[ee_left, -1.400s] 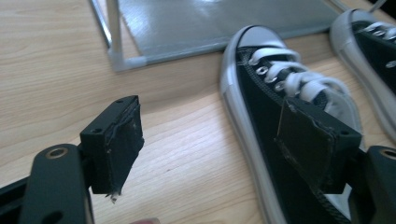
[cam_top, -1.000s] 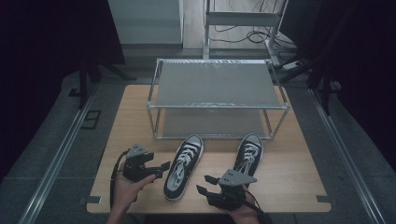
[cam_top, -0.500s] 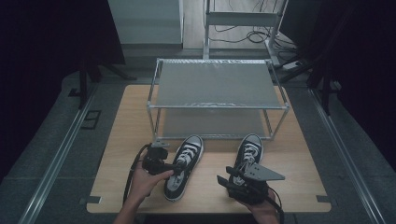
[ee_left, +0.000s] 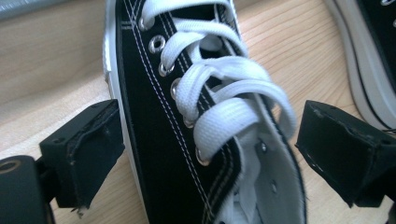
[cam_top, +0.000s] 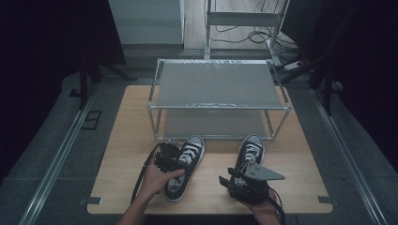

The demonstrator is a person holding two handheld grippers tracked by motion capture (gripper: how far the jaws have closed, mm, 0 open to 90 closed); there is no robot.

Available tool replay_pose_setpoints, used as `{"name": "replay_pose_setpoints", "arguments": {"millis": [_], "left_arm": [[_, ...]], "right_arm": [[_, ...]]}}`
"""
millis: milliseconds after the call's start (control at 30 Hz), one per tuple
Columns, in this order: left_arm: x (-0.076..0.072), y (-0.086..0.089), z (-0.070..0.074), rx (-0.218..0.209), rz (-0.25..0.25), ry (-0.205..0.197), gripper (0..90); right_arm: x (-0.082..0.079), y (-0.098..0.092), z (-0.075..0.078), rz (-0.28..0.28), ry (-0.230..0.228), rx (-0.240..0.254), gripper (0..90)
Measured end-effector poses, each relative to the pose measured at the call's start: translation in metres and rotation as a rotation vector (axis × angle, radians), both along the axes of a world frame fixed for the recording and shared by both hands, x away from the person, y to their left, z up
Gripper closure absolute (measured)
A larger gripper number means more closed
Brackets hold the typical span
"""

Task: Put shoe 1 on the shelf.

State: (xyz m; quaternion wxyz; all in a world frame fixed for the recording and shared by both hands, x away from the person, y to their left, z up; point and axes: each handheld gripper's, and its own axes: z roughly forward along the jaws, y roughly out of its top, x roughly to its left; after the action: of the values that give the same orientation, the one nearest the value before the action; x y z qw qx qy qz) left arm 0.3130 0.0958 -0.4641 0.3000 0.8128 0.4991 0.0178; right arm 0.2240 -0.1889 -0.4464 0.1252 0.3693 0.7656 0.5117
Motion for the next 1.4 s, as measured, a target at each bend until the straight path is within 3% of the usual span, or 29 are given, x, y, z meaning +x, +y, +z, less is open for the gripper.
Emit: {"name": "replay_pose_setpoints", "arguments": {"millis": [67,400,667,767,867,1000,1200,1233,1300,1400], "left_arm": [[0.002,-0.004,-0.004,0.021,-0.005,0.021,7.3],[0.008,-0.019,-0.008,0.118,0.013,0.05,2.2],[0.013,-0.021,-0.018,0.135,0.059,0.091,3.3],[0.015,-0.02,-0.018,0.162,0.038,0.1,4.8],[0.016,-0.02,-0.02,0.155,0.055,0.106,7.0],[0.017,-0.018,-0.019,0.161,0.028,0.108,8.0],[0.016,-0.012,-0.02,0.107,0.031,0.099,10.4],[0.017,-0.008,-0.021,0.074,0.032,0.101,10.8],[0.016,-0.006,-0.02,0.053,0.015,0.094,11.0],[0.013,-0.005,-0.017,0.056,-0.025,0.061,11.2]], "right_arm": [[0.001,0.0,-0.001,0.001,-0.001,-0.006,50.2],[0.002,-0.003,-0.001,-0.016,-0.006,-0.01,50.2],[0.002,-0.004,-0.001,-0.024,-0.009,-0.01,50.2],[0.003,-0.004,-0.002,-0.026,-0.006,-0.014,50.2],[0.003,-0.003,-0.003,-0.029,-0.004,-0.014,50.2],[0.003,-0.003,-0.004,-0.027,-0.005,-0.023,50.2],[0.003,-0.004,-0.004,-0.028,-0.007,-0.021,50.3],[0.004,-0.005,-0.004,-0.031,-0.008,-0.02,50.3],[0.004,-0.006,-0.004,-0.032,-0.005,-0.019,50.4],[0.006,-0.007,-0.005,-0.041,-0.003,-0.017,50.5]]}}
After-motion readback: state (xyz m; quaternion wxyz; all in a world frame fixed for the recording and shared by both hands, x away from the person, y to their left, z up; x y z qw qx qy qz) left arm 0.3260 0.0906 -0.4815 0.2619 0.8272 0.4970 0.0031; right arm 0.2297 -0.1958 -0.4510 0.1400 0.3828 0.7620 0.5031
